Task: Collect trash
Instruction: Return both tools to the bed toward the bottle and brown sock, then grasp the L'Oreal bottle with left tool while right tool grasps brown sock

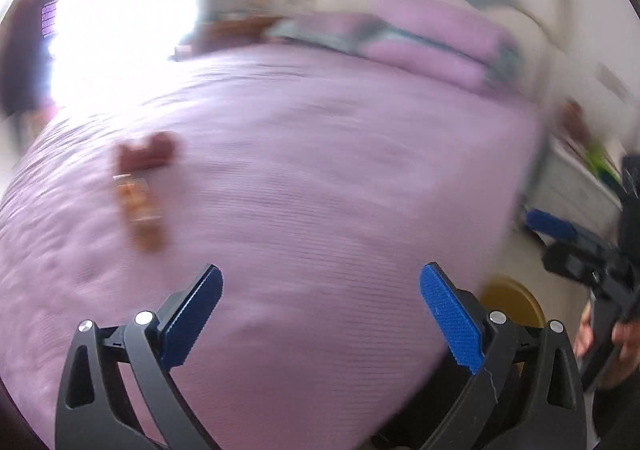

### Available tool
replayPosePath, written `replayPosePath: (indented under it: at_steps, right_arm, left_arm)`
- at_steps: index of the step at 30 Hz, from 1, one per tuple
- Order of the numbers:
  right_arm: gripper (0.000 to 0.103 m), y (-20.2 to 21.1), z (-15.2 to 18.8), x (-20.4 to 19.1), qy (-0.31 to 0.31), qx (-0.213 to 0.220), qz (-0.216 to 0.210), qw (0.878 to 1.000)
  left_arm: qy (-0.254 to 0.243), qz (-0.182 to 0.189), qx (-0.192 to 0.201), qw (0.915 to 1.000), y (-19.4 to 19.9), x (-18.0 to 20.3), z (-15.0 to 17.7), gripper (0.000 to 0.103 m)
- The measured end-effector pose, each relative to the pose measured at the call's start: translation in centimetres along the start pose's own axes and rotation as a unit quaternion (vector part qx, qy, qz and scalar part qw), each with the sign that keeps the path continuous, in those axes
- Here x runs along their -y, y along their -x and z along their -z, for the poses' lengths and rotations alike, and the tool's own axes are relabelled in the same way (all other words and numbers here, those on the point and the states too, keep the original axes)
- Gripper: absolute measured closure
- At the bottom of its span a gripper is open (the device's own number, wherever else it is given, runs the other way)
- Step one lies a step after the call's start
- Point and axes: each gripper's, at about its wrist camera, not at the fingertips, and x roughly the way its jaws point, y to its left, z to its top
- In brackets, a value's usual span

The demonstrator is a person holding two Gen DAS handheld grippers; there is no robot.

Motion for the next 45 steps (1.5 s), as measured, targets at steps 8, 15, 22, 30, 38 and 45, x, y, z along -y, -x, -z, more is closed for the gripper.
replayPosePath:
  at_steps: [8,15,22,30,38,45]
  right_arm:
    - [0.008,-7.3,-2.2,-4.7,0.039,-0.017,-0.025,0.999]
    - [0.008,-9.6,-3.4,-6.8,0.066,-0.013,-0.064,0.996]
    - [0.008,-11.5,-4.0,-6.8,0.06,-0.028,-0.084,0.994]
    - [0.008,-13.5,-4.6,-5.7,0.05,-0.045,-0.083,0.994]
    - [0.008,-14.9,-4.4,-4.9,0.023,-0.064,-0.09,0.994]
    - [0.008,-15.8,-4.4,-5.7,0.03,-0.079,-0.086,0.993]
  left_arm:
    - [0.1,-0.116,0.007,0.9882,0.4,-6.2,0.0,0.004]
    - [0.141,-0.144,0.004,0.9796,-1.4,-9.0,-0.7,0.004]
    - [0.161,-0.193,-0.027,0.9676,-5.6,-12.1,-2.4,0.004]
    - [0.204,-0.205,-0.068,0.9549,-10.9,-14.9,-4.3,0.005]
    - [0.208,-0.206,-0.064,0.9542,-11.5,-15.3,-4.3,0.048]
    - [0.255,-0.149,-0.035,0.9547,-9.3,-16.6,-3.3,0.071]
